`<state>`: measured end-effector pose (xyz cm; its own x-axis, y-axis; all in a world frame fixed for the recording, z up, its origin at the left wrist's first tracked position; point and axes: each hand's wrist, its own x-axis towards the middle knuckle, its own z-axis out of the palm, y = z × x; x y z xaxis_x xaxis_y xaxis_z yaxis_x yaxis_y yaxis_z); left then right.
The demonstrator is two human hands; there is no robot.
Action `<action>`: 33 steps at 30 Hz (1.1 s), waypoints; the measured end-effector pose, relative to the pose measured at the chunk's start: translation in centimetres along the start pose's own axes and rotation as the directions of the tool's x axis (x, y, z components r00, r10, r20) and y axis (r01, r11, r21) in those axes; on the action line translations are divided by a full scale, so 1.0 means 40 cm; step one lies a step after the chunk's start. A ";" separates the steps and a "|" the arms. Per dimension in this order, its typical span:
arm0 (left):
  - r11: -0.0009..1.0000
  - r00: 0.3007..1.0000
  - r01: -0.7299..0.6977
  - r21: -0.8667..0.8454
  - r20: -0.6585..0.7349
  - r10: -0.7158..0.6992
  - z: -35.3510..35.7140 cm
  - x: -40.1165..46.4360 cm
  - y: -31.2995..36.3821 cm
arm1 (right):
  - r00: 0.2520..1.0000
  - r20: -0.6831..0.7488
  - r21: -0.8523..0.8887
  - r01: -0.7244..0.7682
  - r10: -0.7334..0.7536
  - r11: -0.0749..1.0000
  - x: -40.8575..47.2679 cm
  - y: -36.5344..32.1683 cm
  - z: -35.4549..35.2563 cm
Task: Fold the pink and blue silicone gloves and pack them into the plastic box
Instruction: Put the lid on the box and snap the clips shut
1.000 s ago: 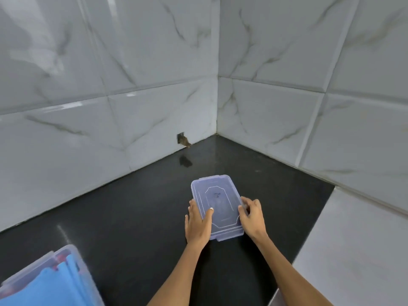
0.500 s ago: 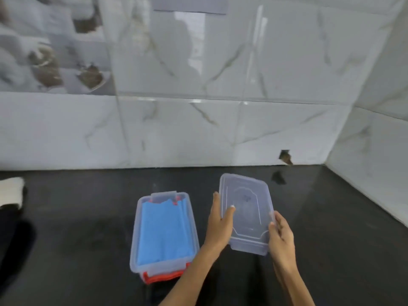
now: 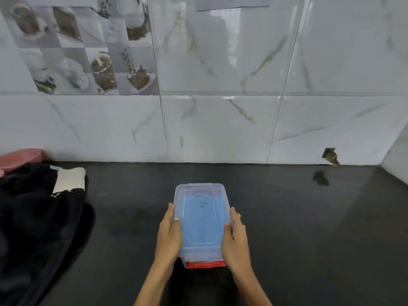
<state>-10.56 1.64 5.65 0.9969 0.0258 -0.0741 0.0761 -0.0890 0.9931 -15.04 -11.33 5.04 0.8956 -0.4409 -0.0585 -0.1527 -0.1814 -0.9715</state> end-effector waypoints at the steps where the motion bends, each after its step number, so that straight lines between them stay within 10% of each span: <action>1: 1.000 1.000 0.010 -0.002 0.001 -0.010 -0.003 -0.004 -0.007 | 1.000 -0.008 -0.026 0.004 -0.004 1.000 -0.002 -0.001 0.003; 33: 0.998 0.998 0.047 0.039 0.040 -0.049 0.018 0.009 -0.032 | 0.999 -0.013 -0.135 -0.039 0.038 0.990 0.017 -0.007 -0.033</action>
<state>-10.30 1.05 4.29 0.9920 -0.0101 -0.1261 0.1238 -0.1266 0.9842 -14.94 -12.75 5.57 0.8836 -0.4591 -0.0923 -0.2430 -0.2809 -0.9285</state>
